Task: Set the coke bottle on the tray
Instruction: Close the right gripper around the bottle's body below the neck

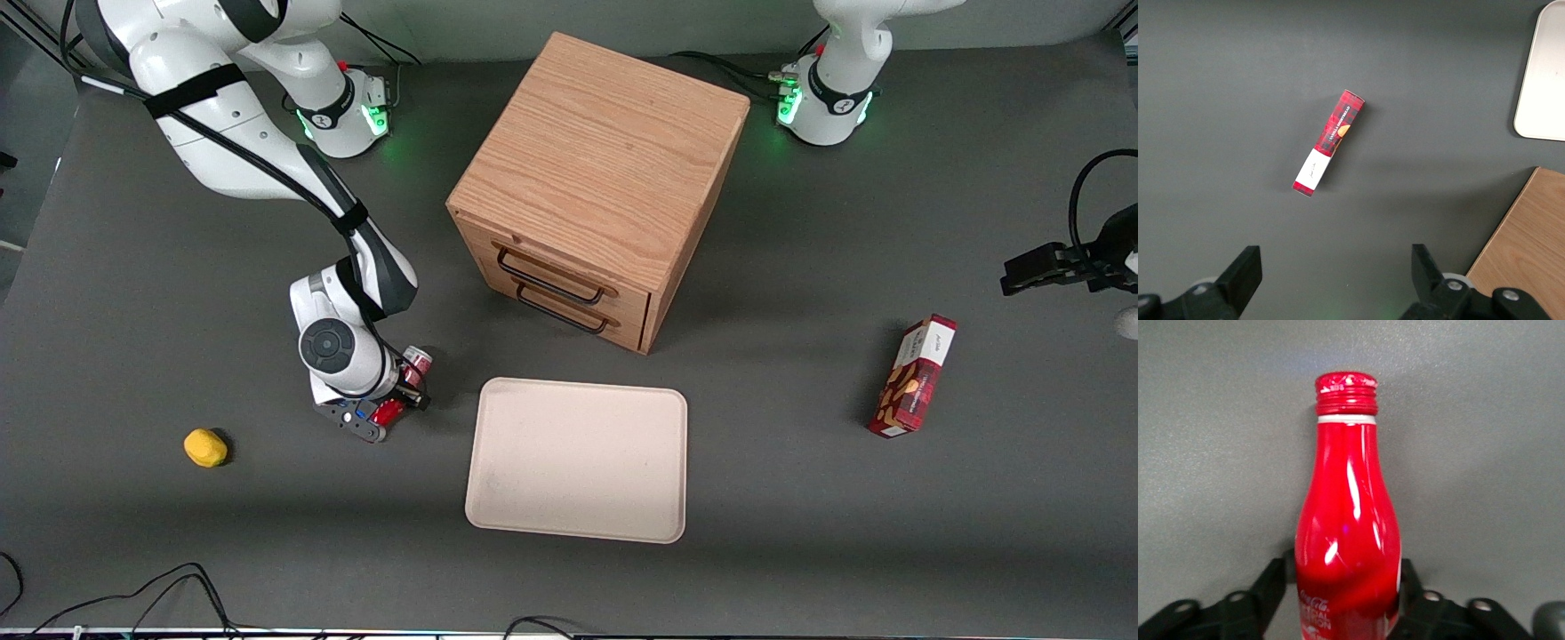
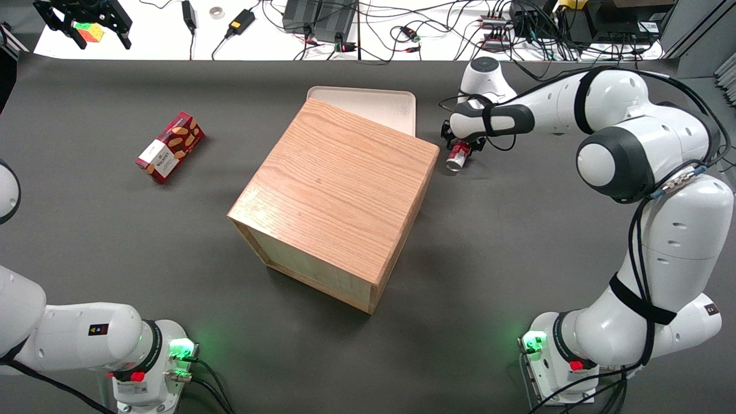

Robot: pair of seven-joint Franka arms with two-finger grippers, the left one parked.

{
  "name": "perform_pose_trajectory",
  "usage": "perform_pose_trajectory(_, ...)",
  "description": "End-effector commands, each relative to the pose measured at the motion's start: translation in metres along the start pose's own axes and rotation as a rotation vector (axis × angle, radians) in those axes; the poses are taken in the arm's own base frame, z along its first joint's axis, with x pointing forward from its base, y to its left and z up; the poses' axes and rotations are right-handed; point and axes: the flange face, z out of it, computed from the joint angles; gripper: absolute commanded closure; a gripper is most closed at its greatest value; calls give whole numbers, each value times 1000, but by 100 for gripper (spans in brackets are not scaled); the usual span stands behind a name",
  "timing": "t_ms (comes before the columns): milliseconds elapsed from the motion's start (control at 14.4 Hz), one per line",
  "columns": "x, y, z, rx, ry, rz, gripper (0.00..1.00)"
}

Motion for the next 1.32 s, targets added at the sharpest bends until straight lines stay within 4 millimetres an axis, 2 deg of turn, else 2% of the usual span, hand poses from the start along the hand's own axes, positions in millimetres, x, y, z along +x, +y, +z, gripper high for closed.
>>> perform_pose_trajectory(0,-7,3,2,1,35,3,100)
perform_pose_trajectory(623,-5,4,-3,5,40,16,100)
perform_pose_trajectory(762,-2,6,-15,8,47,19,100)
perform_pose_trajectory(900,3,11,-38,-5,52,17,100)
perform_pose_trajectory(969,6,14,-57,-14,56,19,100)
perform_pose_trajectory(1246,24,40,-158,-49,23,-22,100)
